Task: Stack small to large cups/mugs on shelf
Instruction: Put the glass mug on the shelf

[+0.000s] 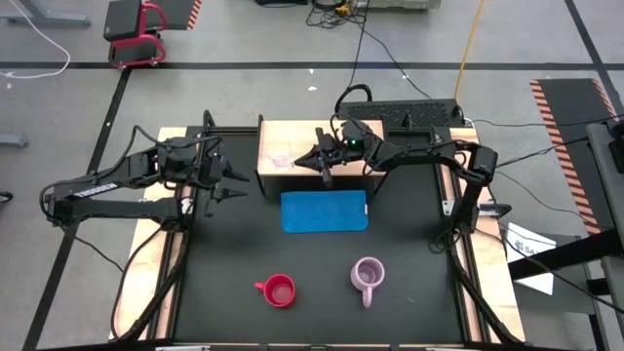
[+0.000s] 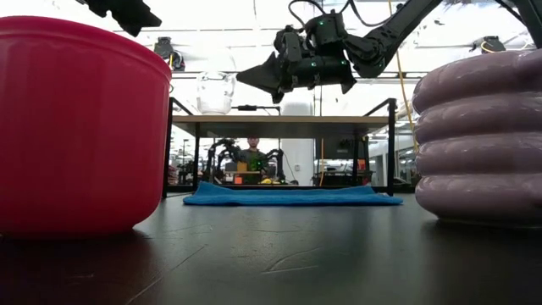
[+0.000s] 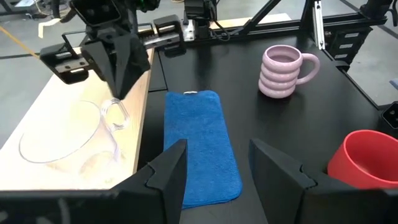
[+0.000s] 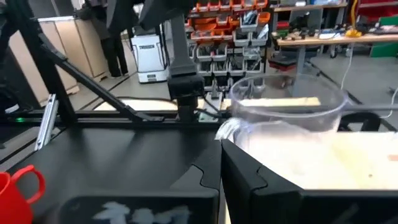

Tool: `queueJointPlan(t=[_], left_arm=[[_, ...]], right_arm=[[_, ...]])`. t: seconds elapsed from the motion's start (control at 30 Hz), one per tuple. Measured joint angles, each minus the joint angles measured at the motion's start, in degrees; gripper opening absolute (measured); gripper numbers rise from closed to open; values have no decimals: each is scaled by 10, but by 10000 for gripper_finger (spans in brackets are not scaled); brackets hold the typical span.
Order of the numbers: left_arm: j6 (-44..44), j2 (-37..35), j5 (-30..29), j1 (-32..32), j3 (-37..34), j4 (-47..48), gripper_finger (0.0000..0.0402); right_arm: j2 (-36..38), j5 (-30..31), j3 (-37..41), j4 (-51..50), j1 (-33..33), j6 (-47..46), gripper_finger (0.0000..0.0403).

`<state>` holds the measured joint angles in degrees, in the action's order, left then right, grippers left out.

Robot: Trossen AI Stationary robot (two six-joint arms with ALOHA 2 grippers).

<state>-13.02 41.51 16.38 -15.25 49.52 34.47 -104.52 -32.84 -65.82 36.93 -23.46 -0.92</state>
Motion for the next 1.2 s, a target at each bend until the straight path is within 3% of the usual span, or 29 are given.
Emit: queueJointPlan(t=[1.2], left_arm=[[0, 0, 0, 0, 0, 0, 172]], right_arm=[[-46, -2, -30, 29, 41, -8, 0]])
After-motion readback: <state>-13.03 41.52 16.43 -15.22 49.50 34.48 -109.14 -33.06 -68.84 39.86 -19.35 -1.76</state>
